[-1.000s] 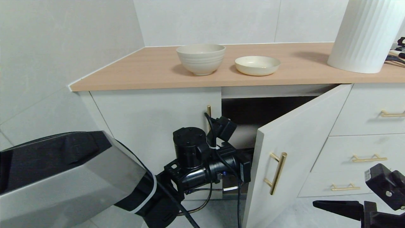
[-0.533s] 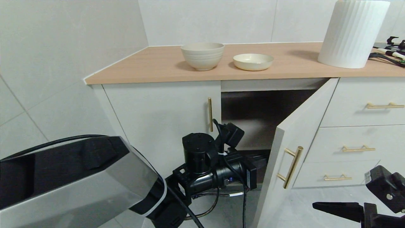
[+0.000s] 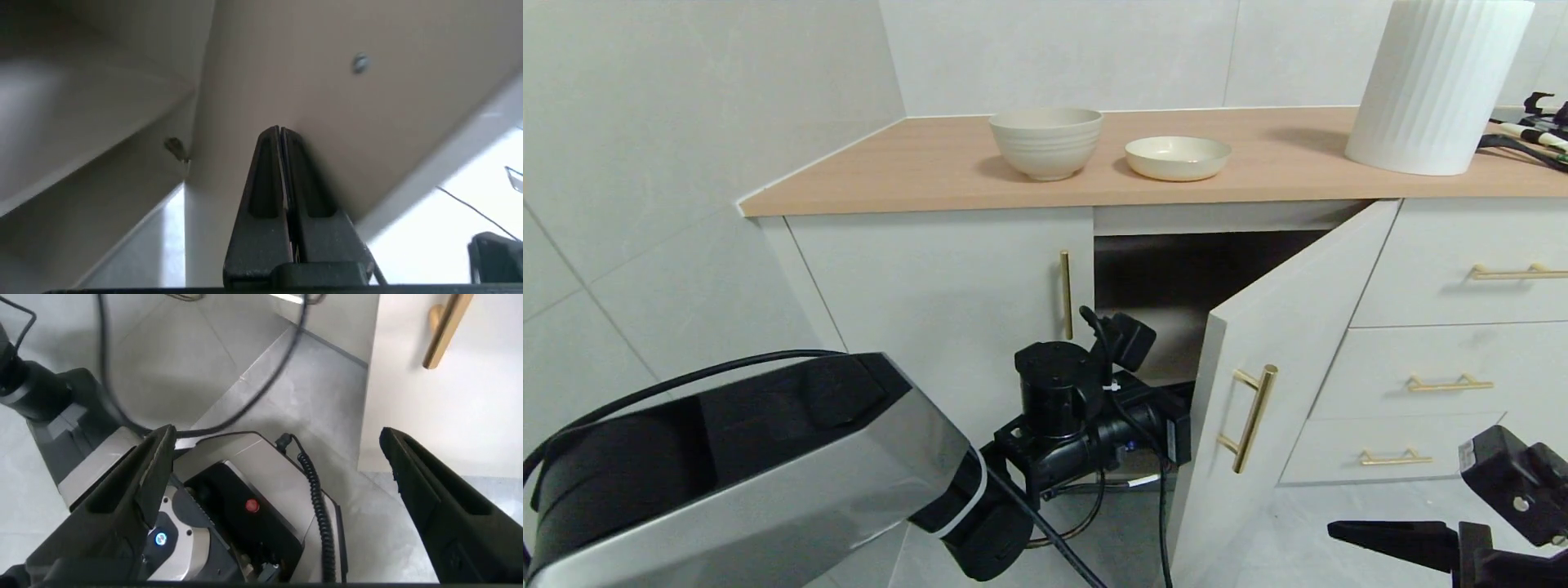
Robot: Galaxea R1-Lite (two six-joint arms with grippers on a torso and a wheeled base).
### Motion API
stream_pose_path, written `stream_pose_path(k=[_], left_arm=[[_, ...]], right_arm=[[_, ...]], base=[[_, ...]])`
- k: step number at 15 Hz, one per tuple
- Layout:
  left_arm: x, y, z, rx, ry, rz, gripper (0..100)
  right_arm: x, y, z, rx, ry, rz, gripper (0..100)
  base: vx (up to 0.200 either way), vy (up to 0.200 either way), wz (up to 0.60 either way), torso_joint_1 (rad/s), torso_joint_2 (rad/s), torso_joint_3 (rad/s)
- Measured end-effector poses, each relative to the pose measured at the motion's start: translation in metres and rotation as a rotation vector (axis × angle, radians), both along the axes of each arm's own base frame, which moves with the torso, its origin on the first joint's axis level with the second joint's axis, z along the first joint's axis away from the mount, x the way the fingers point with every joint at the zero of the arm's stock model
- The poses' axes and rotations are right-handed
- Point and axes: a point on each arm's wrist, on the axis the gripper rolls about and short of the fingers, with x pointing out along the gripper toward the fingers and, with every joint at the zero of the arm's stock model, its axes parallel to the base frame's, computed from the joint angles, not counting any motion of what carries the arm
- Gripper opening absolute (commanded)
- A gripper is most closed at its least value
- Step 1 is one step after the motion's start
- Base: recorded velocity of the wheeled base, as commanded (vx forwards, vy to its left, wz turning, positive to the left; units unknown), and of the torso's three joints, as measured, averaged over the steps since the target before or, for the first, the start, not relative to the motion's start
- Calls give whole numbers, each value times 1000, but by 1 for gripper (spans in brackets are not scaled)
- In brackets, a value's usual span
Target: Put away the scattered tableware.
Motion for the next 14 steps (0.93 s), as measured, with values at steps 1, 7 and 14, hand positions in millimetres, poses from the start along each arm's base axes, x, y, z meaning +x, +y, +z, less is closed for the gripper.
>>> stream_pose_path(k=[1, 7, 14], left_arm=[[0, -3, -2, 2, 2, -6, 0], [-39, -32, -12, -78, 55, -198, 0], [-62, -15, -15, -81, 144, -442, 0]], right_arm=[[0, 0, 0, 0, 0, 1, 100], [-8, 0, 5, 45, -2, 91, 100], [-26, -13, 14, 155, -24, 261, 100]], base=[[0, 0, 0, 0, 0, 0], [0, 0, 0, 0, 0, 0], [0, 0, 0, 0, 0, 0]])
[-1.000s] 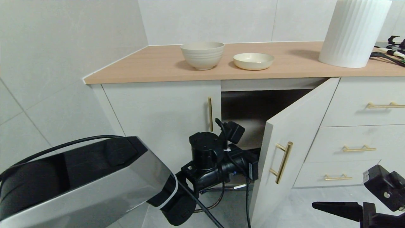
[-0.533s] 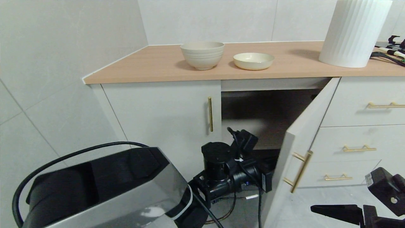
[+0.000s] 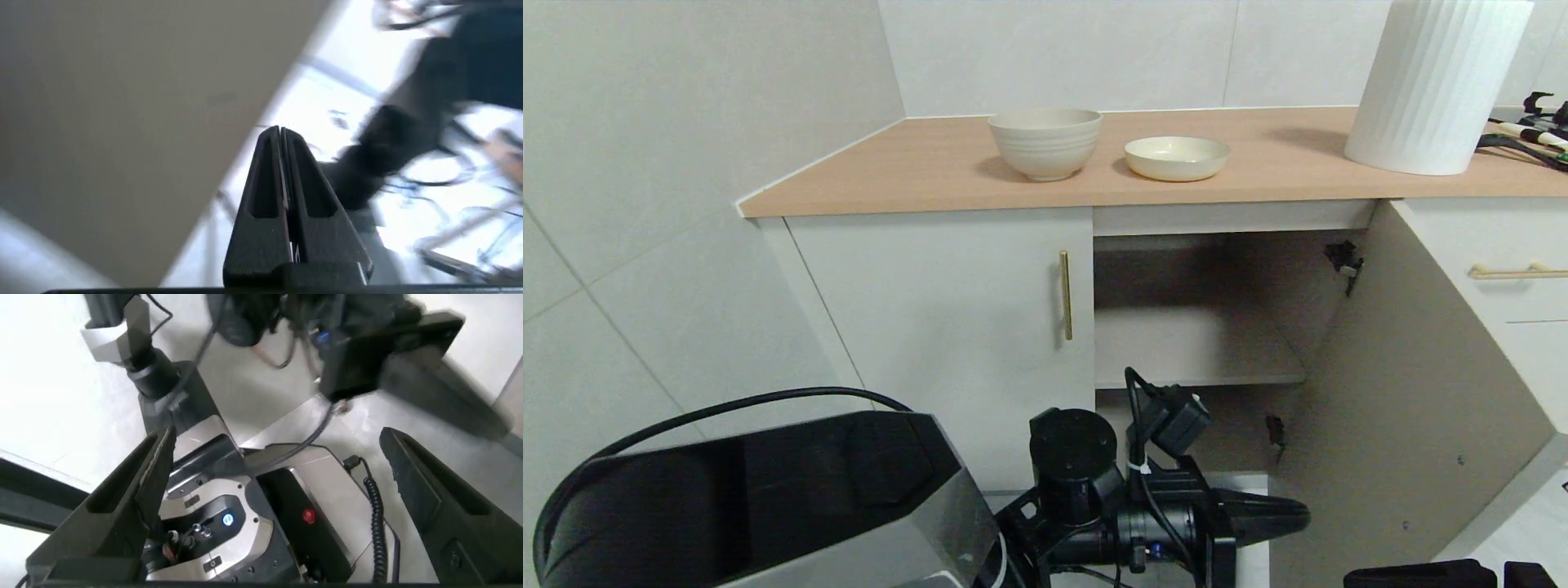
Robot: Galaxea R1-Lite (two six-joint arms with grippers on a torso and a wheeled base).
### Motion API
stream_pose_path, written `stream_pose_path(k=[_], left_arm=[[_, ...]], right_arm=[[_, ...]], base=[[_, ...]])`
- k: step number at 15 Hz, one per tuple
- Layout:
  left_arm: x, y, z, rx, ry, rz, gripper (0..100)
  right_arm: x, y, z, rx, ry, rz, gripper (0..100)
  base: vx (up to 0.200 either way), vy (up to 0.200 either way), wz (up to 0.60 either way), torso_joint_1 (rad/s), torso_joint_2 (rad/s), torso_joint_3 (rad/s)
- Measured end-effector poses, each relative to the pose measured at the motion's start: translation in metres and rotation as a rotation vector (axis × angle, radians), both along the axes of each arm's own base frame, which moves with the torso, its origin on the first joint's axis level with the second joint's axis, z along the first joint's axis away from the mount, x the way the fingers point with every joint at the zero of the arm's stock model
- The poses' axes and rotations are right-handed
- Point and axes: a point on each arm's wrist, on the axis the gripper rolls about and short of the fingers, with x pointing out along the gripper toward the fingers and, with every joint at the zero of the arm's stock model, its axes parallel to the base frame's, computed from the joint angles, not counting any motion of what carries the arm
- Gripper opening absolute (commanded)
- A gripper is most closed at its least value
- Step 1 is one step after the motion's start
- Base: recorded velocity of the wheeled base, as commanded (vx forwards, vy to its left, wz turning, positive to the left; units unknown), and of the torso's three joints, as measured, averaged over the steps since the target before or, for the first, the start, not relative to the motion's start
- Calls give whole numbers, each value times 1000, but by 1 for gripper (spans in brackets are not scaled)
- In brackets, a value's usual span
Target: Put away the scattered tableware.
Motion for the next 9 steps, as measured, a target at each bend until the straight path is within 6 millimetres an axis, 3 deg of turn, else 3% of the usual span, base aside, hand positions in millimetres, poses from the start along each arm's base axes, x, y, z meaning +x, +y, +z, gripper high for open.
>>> stream_pose_path(k=[2, 5, 9], left_arm=[[5, 2, 0, 21, -26, 38, 0], [29, 15, -1, 82, -83, 209, 0], [47, 43, 21, 158, -115, 358, 0]], right_arm=[[-1, -1, 1, 7, -6, -2, 100], [-1, -2, 3, 20, -15, -5, 100], [8, -5, 12, 36, -23, -133, 100]], base=[[0, 0, 0, 0, 0, 0], [0, 0, 0, 0, 0, 0], [0, 0, 0, 0, 0, 0]])
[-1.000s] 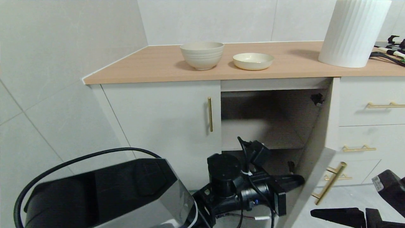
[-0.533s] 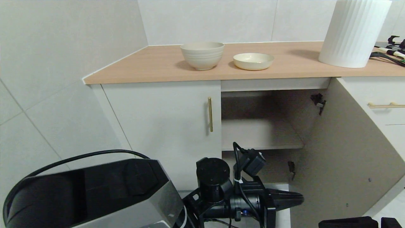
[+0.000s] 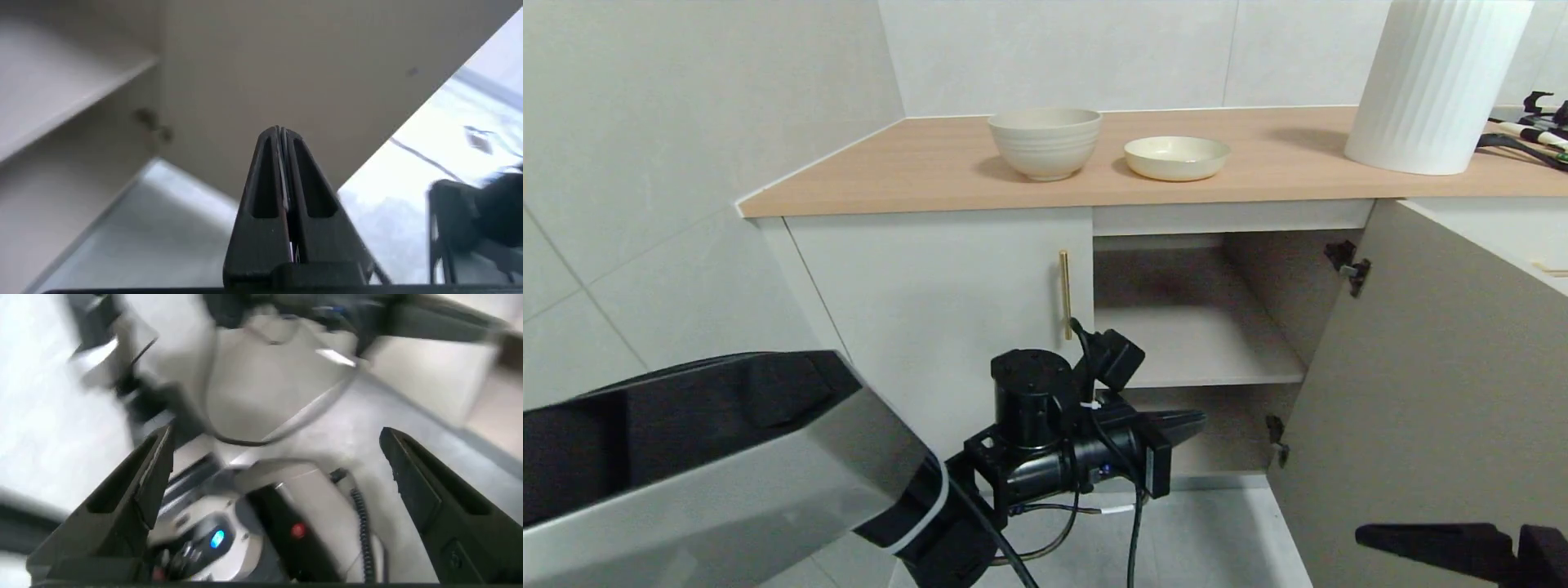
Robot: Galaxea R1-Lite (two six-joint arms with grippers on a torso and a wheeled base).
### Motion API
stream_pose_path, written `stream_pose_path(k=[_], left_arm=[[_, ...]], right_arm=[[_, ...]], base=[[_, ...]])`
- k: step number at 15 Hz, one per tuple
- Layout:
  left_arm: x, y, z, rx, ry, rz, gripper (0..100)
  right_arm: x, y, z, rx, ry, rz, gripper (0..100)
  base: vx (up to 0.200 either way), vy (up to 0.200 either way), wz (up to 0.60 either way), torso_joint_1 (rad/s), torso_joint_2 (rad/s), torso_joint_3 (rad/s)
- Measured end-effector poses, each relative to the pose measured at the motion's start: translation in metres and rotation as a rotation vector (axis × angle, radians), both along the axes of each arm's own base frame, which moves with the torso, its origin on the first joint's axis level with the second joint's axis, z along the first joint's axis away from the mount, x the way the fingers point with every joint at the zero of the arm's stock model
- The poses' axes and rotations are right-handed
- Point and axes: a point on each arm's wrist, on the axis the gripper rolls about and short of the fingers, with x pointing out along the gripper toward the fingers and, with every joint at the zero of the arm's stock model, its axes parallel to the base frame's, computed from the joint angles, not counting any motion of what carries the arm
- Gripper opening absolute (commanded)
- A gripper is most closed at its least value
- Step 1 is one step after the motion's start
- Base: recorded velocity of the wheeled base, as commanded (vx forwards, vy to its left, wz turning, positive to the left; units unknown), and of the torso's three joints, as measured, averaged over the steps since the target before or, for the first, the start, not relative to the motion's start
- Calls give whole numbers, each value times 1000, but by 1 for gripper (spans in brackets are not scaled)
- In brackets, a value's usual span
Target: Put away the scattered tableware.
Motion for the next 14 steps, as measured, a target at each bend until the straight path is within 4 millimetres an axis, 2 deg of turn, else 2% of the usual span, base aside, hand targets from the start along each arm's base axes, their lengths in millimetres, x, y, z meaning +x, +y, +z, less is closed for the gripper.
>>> stream_pose_path(k=[5, 7, 9, 10, 14], left_arm=[[-11, 68, 51, 165, 36, 141, 0], [-23, 108, 77, 190, 2, 251, 0], [-38, 147, 95, 193, -24, 364, 0], [-48, 163, 101, 197, -25, 406, 100], [-85, 199, 122, 166, -49, 511, 100]], right_arm=[[24, 0, 9, -24, -8, -246, 100], [37, 6, 16, -47, -25, -348, 100], [53, 13, 26, -76, -62, -410, 100], [62, 17, 30, -90, -68, -424, 100], [94, 36, 51, -129, -41, -430, 100]], base=[[0, 0, 0, 0, 0, 0], [0, 0, 0, 0, 0, 0], [0, 0, 0, 0, 0, 0], [0, 0, 0, 0, 0, 0], [0, 0, 0, 0, 0, 0]])
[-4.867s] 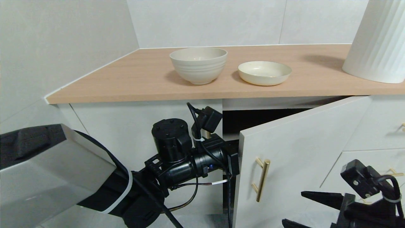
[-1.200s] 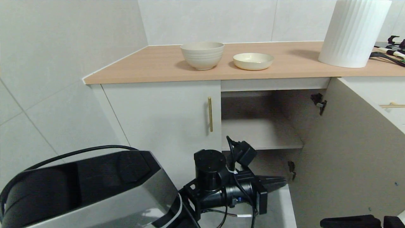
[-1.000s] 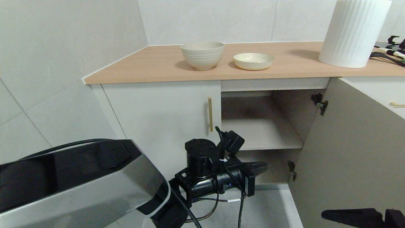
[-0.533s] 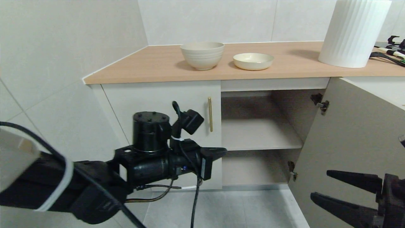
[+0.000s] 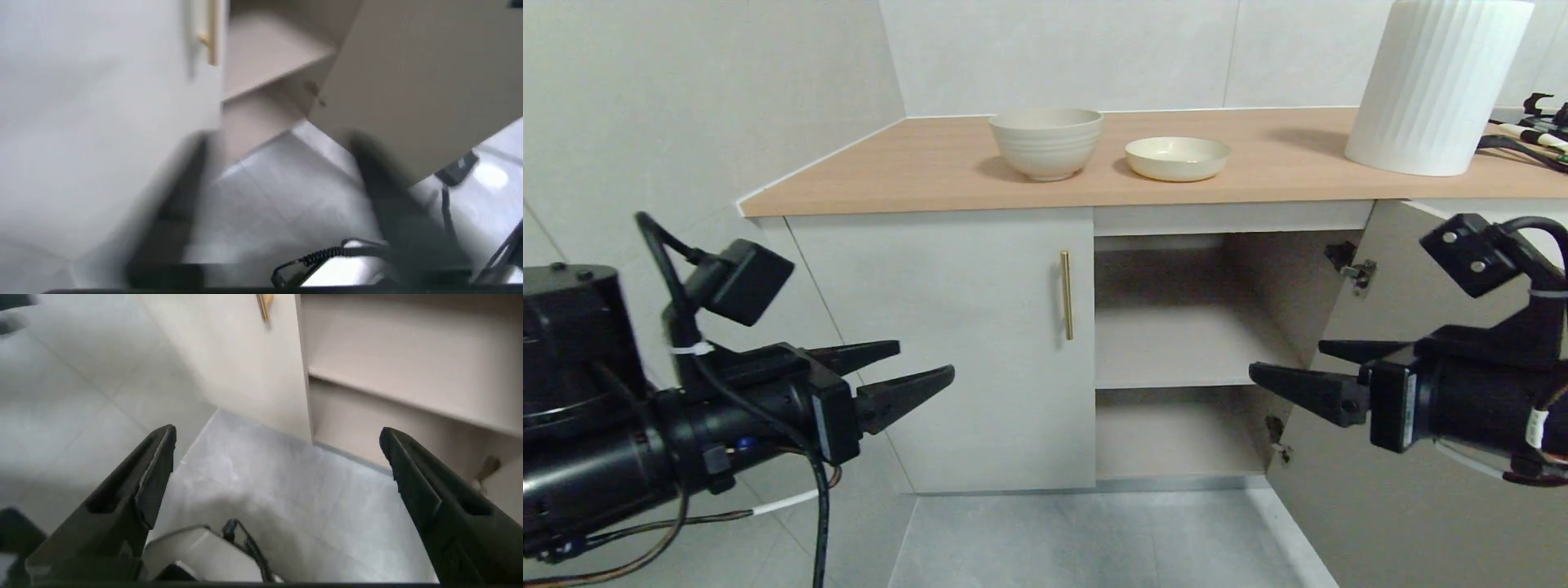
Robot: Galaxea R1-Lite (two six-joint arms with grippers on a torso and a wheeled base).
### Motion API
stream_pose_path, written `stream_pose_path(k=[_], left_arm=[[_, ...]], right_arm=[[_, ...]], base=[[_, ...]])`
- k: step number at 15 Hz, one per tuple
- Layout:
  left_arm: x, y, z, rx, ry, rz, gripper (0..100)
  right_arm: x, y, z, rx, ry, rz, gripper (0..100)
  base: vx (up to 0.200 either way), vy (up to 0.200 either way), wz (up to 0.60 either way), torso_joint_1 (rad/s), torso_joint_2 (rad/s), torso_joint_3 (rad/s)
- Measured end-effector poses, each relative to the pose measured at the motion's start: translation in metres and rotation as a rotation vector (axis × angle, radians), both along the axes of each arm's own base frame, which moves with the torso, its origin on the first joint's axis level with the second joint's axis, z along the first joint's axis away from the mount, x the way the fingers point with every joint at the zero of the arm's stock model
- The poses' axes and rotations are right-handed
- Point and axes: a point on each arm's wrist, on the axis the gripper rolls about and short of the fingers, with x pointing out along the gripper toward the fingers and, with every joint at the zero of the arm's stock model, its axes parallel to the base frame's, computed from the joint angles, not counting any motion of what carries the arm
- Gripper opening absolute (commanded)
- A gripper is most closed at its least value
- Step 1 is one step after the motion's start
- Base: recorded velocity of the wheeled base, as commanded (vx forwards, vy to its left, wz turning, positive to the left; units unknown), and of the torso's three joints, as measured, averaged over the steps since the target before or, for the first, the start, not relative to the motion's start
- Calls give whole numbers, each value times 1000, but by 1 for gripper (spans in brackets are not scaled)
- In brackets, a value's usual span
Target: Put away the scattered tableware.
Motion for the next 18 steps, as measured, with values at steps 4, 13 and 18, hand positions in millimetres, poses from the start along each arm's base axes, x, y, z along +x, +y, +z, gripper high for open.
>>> stream_pose_path(k=[4, 13, 18], left_arm=[[-20, 14, 17, -47, -77, 29, 100], [-23, 16, 22, -55, -97, 33, 100], [-23, 16, 23, -55, -99, 32, 100]], right_arm=[[19, 11, 6, 44, 42, -30, 100], [22, 9, 3, 34, 42, -67, 100], [21, 8, 2, 30, 47, -62, 100]], base=[[0, 0, 0, 0, 0, 0], [89, 0, 0, 0, 0, 0], [200, 0, 0, 7, 3, 1]])
